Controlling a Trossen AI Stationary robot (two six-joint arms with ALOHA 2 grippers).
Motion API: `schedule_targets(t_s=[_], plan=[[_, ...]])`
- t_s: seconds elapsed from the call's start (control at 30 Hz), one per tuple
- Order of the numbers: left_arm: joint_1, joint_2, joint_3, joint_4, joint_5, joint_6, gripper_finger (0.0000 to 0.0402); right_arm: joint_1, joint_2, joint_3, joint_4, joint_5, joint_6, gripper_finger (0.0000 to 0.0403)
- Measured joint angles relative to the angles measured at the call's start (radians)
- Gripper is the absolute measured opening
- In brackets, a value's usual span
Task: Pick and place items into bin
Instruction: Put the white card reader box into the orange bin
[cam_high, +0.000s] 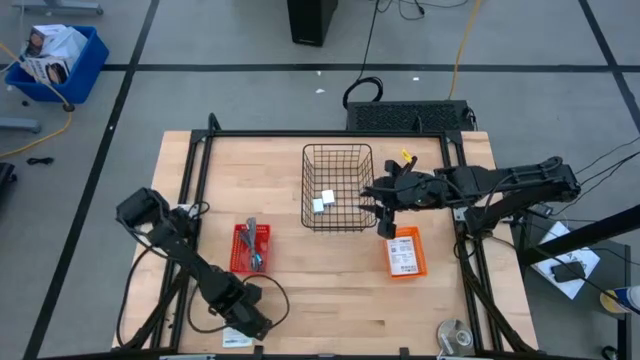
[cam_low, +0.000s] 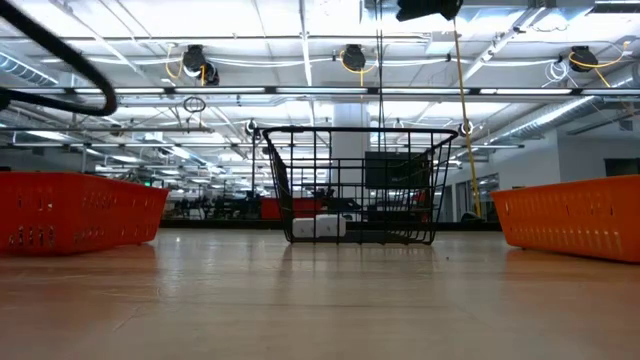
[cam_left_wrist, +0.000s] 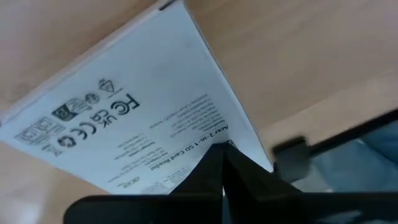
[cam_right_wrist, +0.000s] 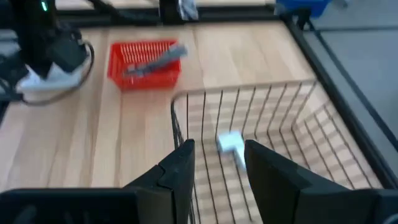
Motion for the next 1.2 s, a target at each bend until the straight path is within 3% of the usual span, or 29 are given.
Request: schedule_targets(t_s=[0.37, 0.53, 0.73, 0.93, 1.2], plan=[[0.169, 0.027, -0.002, 0.079, -0.105, 0.121, 0.0003, 0.091, -0.006, 0.0, -0.144, -0.004, 0.102, 0.0132], [0.268, 0.028, -0.003, 0.137, -0.14, 0.229, 0.0005, 0.163, -0.006, 0.0, -0.192, -0.008, 0.23, 0.0132], [0.382, 0.034, -0.007, 0.248, -0.165, 0.243, 0.0005, 0.266, 0.009, 0.0, -0.164, -0.006, 0.43, 0.0132], [0.432, 0.062, -0.008, 0.382, -0.124, 0.263, 0.0005, 0.328, 0.022, -0.127, 0.113, -0.005, 0.652, 0.0132], [0.407, 0.189, -0.01, 0.821, -0.074, 0.248, 0.0006, 0.367, 0.033, -0.363, 0.488, -0.008, 0.953, 0.013]])
